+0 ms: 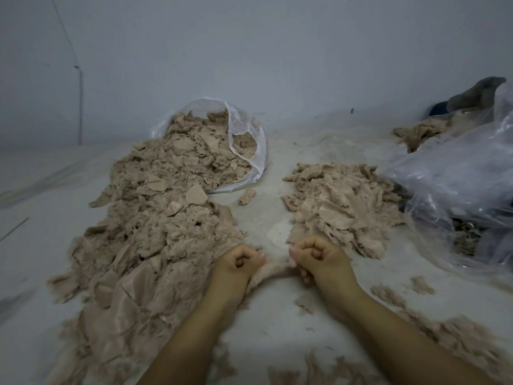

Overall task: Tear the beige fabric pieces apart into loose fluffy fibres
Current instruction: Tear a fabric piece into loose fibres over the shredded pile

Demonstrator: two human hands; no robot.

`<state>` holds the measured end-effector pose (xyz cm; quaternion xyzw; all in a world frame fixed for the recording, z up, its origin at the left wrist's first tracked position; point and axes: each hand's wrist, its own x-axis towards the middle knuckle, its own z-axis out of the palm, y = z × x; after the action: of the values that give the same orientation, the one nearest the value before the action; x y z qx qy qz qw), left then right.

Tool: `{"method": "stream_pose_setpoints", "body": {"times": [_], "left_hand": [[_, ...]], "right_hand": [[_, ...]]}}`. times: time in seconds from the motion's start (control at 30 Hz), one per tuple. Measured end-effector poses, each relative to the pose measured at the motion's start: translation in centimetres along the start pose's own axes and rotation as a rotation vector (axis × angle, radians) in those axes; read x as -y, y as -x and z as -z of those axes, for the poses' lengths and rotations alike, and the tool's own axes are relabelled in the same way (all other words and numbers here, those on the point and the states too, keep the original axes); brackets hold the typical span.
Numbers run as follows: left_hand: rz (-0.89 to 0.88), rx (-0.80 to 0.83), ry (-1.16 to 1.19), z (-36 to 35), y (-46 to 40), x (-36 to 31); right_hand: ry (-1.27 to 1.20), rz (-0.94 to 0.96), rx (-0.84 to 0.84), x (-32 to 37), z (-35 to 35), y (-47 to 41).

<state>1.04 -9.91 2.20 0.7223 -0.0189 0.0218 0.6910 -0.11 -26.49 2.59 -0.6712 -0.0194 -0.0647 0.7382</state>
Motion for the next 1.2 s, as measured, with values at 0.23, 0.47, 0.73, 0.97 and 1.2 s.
{"method": "stream_pose_setpoints", "body": {"times": [0.23, 0.47, 0.73, 0.97, 1.2], "left_hand": [[-0.159, -0.122, -0.072, -0.5, 0.1, -0.1], [-0.157, -0.292, 0.002, 0.6, -0.8, -0.3], [-0.313, -0.07, -0.117, -0.4, 0.1, -0.1], [-0.34, -0.319, -0.138, 0.9, -0.8, 0.1], [-0.34, -0.114, -0.903, 2.3, -1.0, 0.5]], "right_hand": [[0.13, -0.017, 0.475, 0.2, -0.2, 0.5], [0.033, -0.003, 0.434, 0.5, 1.2, -0.2], [0.091, -0.085, 0.384, 0.2, -0.5, 0.7], [-0.208, -0.092, -0.082, 0.5, 0.2, -0.7], [-0.275, -0.341, 0.097, -0.2, -0.7, -0.1]]}}
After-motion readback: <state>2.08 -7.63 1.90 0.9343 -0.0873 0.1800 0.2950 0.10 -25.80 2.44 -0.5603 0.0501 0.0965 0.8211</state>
